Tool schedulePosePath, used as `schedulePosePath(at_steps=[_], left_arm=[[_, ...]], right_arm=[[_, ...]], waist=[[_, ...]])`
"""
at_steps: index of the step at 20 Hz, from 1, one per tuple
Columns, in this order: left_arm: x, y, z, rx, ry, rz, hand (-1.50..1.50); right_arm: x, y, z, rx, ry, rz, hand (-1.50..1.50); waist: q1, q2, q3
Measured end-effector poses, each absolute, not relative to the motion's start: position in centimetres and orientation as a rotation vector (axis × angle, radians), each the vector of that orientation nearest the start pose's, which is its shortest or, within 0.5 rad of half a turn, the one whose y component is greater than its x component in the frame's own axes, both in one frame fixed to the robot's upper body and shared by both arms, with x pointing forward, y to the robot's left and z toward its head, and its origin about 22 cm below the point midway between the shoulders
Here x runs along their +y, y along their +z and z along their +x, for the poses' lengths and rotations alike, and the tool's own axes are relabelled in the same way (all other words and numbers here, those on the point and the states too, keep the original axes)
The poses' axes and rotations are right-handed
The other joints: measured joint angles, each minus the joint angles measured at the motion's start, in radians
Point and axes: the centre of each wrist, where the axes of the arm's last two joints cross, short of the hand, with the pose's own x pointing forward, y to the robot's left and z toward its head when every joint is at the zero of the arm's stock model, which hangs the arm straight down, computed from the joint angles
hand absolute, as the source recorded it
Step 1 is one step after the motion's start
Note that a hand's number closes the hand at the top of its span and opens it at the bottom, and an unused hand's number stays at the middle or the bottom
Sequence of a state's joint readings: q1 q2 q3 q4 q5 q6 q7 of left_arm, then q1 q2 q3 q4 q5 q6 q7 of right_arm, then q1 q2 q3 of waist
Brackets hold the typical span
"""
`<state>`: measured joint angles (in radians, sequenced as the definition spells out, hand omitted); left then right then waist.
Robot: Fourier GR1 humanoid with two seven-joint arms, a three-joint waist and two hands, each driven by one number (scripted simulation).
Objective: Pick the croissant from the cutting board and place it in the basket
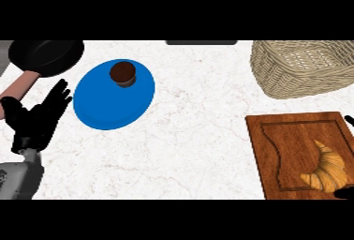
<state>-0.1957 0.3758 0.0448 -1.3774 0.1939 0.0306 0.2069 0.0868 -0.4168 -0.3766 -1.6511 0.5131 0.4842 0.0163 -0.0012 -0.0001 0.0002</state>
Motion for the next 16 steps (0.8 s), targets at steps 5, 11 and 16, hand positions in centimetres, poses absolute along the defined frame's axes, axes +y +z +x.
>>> schedulePosePath(at_steps=[5,11,16], left_arm=[[31.7,3.1,29.0,-1.379,-0.070,0.195,0.00],[32.0,3.1,29.6,-1.378,-0.066,0.194,0.00],[31.9,3.3,29.3,-1.379,-0.070,0.192,0.00]], right_arm=[[-40.9,7.1,19.3,-1.213,0.721,-0.613,-1.50],[-41.2,6.3,18.6,-1.252,0.742,-0.566,-1.50],[-39.9,5.5,18.2,-1.235,0.767,-0.590,-1.50]], waist=[[-0.002,0.000,0.000],[-0.003,0.000,0.000],[-0.002,0.000,0.000]])
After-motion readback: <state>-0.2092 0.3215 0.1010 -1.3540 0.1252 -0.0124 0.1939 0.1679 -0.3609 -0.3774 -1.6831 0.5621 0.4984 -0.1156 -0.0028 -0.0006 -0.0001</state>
